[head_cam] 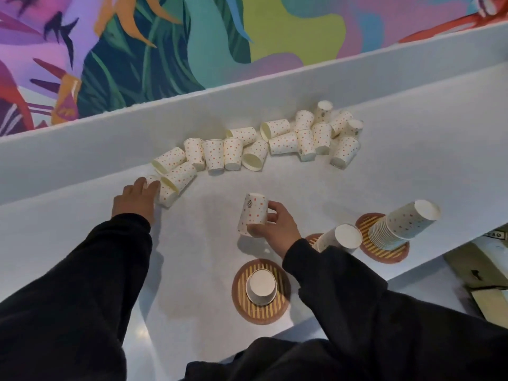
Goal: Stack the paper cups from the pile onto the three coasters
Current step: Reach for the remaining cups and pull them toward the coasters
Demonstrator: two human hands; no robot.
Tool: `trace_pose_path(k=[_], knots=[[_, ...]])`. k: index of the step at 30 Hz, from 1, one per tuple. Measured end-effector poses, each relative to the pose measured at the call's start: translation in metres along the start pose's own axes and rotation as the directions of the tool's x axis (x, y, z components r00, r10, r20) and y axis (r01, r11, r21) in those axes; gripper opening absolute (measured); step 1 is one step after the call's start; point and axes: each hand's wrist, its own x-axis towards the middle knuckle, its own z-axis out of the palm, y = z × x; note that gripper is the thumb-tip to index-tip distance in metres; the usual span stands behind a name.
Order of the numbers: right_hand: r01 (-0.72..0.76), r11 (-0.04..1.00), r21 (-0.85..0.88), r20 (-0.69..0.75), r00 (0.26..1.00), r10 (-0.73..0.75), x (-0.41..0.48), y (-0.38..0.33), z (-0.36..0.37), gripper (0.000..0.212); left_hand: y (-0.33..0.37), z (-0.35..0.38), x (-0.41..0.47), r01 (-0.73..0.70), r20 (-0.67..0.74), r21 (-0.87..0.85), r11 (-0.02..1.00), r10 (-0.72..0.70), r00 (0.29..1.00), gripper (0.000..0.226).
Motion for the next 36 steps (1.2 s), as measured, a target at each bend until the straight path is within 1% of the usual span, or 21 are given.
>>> trace_pose_path(k=[4,5,7,9,10,11,12,13,14,15,16,17,18,19,20,22,25,28,32,34,36], knots=[[0.011,0.999,0.046,0.009,1.000,-0.011,-0.012,0.005,-0.006,0.068,0.013,-0.012,0.002,-0.101,0.039,0.197,0.975,0.095,0.995,0.064],[0.014,0.999,0.052,0.014,1.000,-0.015,-0.016,0.006,-0.007,0.067,0.016,-0.013,0.000,-0.127,0.057,0.221,0.967,0.117,0.991,0.061],[0.020,0.997,0.076,0.018,1.000,-0.022,-0.023,0.010,-0.009,0.067,0.025,-0.014,-0.009,-0.173,0.084,0.214,0.961,0.158,0.984,0.058],[0.027,0.992,0.124,0.008,1.000,-0.028,-0.029,0.014,-0.012,0.068,0.038,-0.017,-0.023,-0.195,0.067,0.146,0.970,0.187,0.980,0.061],[0.036,0.989,0.143,0.000,0.999,-0.036,-0.032,0.015,-0.013,0.069,0.046,-0.020,-0.033,-0.186,0.041,0.066,0.980,0.183,0.982,0.063],[0.049,0.986,0.160,-0.009,0.999,-0.048,-0.035,0.016,-0.015,0.071,0.056,-0.025,-0.044,-0.171,0.011,-0.060,0.983,0.172,0.985,0.065],[0.064,0.982,0.175,-0.019,0.998,-0.062,-0.037,0.016,-0.016,0.072,0.067,-0.032,-0.058,-0.151,-0.014,-0.243,0.958,0.152,0.988,0.066],[0.084,0.977,0.194,-0.032,0.996,-0.079,-0.040,0.015,-0.018,0.072,0.079,-0.040,-0.073,-0.122,-0.022,-0.464,0.877,0.126,0.992,0.067],[0.103,0.972,0.213,-0.047,0.994,-0.095,-0.042,0.014,-0.020,0.073,0.091,-0.048,-0.091,-0.087,-0.007,-0.664,0.742,0.110,0.994,0.066],[0.121,0.966,0.231,-0.060,0.992,-0.110,-0.045,0.012,-0.022,0.073,0.102,-0.055,-0.111,-0.063,0.003,-0.802,0.594,0.109,0.994,0.065],[0.141,0.959,0.246,-0.070,0.989,-0.128,-0.049,0.010,-0.025,0.073,0.113,-0.063,-0.132,-0.056,-0.004,-0.882,0.467,0.112,0.994,0.063],[0.162,0.952,0.259,-0.076,0.986,-0.147,-0.051,0.008,-0.026,0.074,0.120,-0.068,-0.151,-0.058,-0.018,-0.927,0.370,0.110,0.994,0.063],[0.182,0.944,0.274,-0.080,0.983,-0.166,-0.054,0.006,-0.028,0.074,0.128,-0.073,-0.170,-0.064,-0.033,-0.954,0.294,0.108,0.994,0.063],[0.201,0.937,0.287,-0.083,0.979,-0.184,-0.057,0.004,-0.030,0.075,0.136,-0.076,-0.186,-0.075,-0.050,-0.967,0.244,0.107,0.993,0.063],[0.217,0.928,0.302,-0.082,0.976,-0.201,-0.060,0.002,-0.031,0.075,0.143,-0.077,-0.200,-0.093,-0.070,-0.971,0.222,0.108,0.992,0.064],[0.237,0.916,0.323,-0.073,0.972,-0.225,-0.067,0.001,-0.034,0.076,0.158,-0.074,-0.220,-0.132,-0.108,-0.963,0.236,0.110,0.988,0.066],[0.262,0.913,0.313,-0.056,0.965,-0.258,-0.075,0.001,-0.037,0.076,0.171,-0.062,-0.234,-0.136,-0.111,-0.953,0.272,0.107,0.988,0.069],[0.265,0.912,0.313,-0.045,0.963,-0.265,-0.079,0.003,-0.040,0.076,0.176,-0.045,-0.240,-0.154,-0.115,-0.924,0.351,0.131,0.985,0.073],[0.267,0.914,0.306,-0.033,0.962,-0.271,-0.084,0.010,-0.045,0.075,0.186,-0.032,-0.246,-0.154,-0.099,-0.894,0.421,0.149,0.984,0.071],[0.266,0.916,0.300,-0.028,0.962,-0.270,-0.086,0.013,-0.046,0.074,0.190,-0.022,-0.248,-0.132,-0.082,-0.896,0.424,0.134,0.988,0.069],[0.269,0.921,0.283,-0.024,0.962,-0.274,-0.089,0.017,-0.049,0.075,0.194,-0.013,-0.249,-0.098,-0.058,-0.910,0.404,0.110,0.992,0.069]])
